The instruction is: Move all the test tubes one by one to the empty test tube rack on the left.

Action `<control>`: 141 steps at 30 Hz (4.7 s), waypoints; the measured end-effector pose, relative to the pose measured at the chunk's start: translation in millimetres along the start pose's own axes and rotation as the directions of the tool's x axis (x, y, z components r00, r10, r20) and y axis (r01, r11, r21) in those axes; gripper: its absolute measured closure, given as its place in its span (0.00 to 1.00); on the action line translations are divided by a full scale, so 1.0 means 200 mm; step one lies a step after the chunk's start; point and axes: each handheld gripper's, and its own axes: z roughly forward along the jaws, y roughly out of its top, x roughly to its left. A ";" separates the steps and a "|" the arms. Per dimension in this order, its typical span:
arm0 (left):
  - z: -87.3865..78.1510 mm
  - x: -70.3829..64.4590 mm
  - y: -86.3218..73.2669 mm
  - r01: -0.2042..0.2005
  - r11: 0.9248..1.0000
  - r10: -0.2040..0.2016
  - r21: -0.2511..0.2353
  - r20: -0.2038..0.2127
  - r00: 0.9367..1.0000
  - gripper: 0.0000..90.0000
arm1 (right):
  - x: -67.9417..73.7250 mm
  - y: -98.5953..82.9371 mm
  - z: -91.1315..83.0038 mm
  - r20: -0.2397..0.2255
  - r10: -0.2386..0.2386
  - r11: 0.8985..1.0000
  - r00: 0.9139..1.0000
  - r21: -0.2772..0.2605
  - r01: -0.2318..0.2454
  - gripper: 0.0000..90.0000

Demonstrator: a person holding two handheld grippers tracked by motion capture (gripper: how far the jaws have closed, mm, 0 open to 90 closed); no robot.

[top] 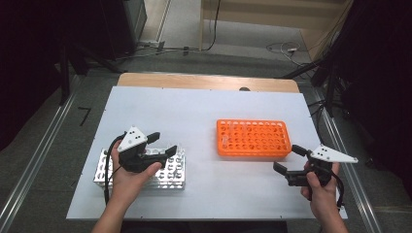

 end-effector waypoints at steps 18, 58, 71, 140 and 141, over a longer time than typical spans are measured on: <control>-0.06 0.00 0.01 -0.005 0.998 0.009 -0.060 0.074 0.997 0.00 | 0.02 0.03 0.04 -0.013 -0.005 1.000 1.000 0.000 0.005 0.00; 0.01 -0.04 -0.02 -0.064 0.998 0.066 -0.020 0.101 0.993 0.00 | -0.01 0.31 0.53 -0.001 0.032 0.994 0.999 0.100 -0.032 0.06; 0.01 -0.04 0.00 -0.057 0.998 0.060 -0.030 0.115 0.992 0.00 | 0.01 0.25 0.58 -0.022 0.042 0.991 0.999 0.125 -0.039 0.17; -0.04 -0.05 0.02 -0.063 0.997 0.068 -0.050 0.114 0.991 0.00 | 0.22 0.38 0.47 -0.016 -0.043 0.999 0.999 -0.005 0.043 0.81; -0.04 -0.05 0.02 -0.063 0.997 0.068 -0.049 0.114 0.991 0.00 | 0.23 0.39 0.47 -0.026 -0.048 0.999 0.998 -0.006 0.048 0.81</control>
